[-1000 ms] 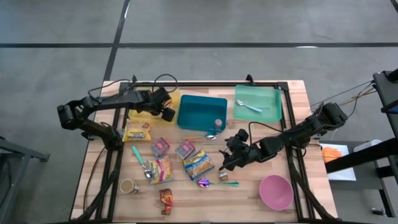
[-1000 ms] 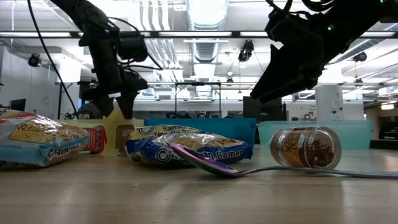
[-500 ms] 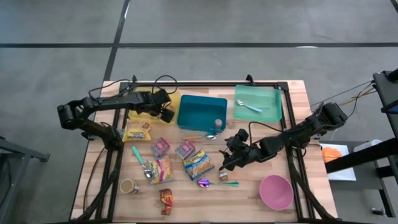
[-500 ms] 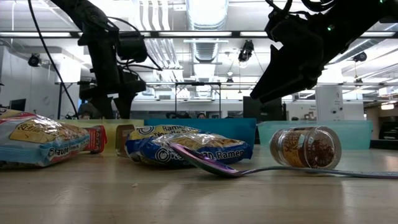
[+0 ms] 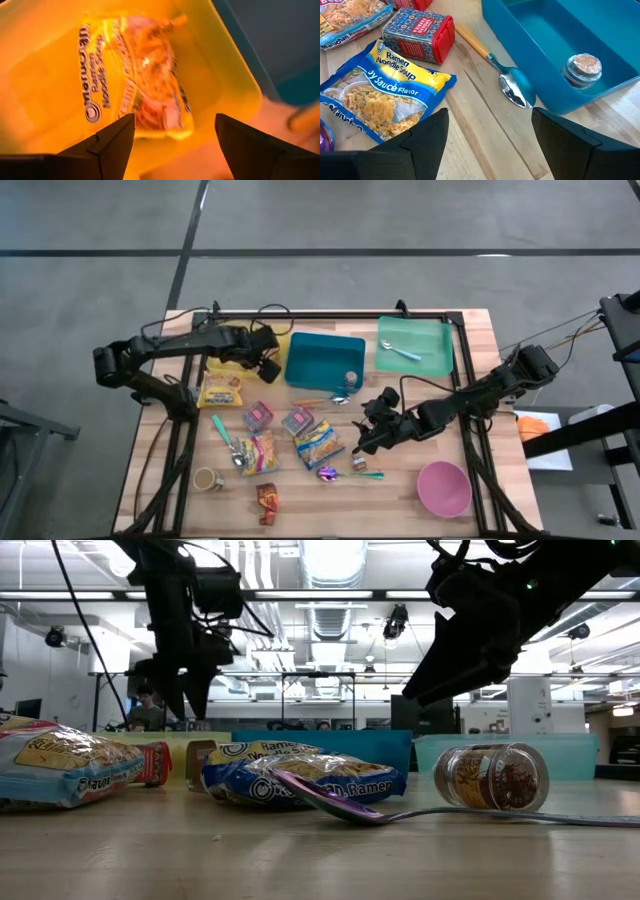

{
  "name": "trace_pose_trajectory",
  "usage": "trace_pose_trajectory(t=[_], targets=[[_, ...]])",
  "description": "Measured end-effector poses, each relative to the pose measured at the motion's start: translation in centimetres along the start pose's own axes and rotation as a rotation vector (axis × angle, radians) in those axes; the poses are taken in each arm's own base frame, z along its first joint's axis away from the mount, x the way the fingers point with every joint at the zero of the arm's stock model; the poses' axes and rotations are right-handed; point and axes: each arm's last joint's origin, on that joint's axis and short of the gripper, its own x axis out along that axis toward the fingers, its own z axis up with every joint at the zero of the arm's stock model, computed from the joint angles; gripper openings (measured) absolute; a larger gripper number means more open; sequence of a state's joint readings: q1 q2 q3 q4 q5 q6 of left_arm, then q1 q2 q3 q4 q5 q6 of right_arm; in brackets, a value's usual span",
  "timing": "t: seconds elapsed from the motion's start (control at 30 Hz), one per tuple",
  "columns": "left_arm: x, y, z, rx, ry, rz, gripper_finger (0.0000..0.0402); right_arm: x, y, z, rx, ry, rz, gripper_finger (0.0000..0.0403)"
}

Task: Pick & Place Food Item
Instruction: Put the brown seasoning bottle into the blue bin

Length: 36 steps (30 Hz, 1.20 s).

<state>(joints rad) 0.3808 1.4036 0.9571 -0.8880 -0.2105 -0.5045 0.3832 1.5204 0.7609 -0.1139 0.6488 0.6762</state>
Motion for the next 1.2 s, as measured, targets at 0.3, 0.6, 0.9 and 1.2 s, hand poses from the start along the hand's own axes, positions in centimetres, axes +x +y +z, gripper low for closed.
trace_pose_trajectory(t=[0.3, 0.6, 0.9, 1.2], targets=[[-2.3, -3.1, -2.8, 0.143, -0.058, -0.033, 0.0251, 0.0, 0.1, -0.1, -0.001, 0.039, 0.046, 0.0283], [-6.1, -4.4, -6.2, 0.103, -0.223, -0.138, 0.0201, -0.1, 0.4, -0.5, 0.174, 0.168, 0.147, 0.0283], [-6.2, -4.6, -7.2, 0.074, -0.259, -0.148, 0.0194, -2.0, -0.1, 0.4, 0.261, 0.500, -0.013, 0.0283], [-5.1, -4.4, -7.8, 0.066, -0.243, -0.129, 0.0194, -3.6, 1.2, 3.6, 0.321, 0.535, 0.022, 0.0283]])
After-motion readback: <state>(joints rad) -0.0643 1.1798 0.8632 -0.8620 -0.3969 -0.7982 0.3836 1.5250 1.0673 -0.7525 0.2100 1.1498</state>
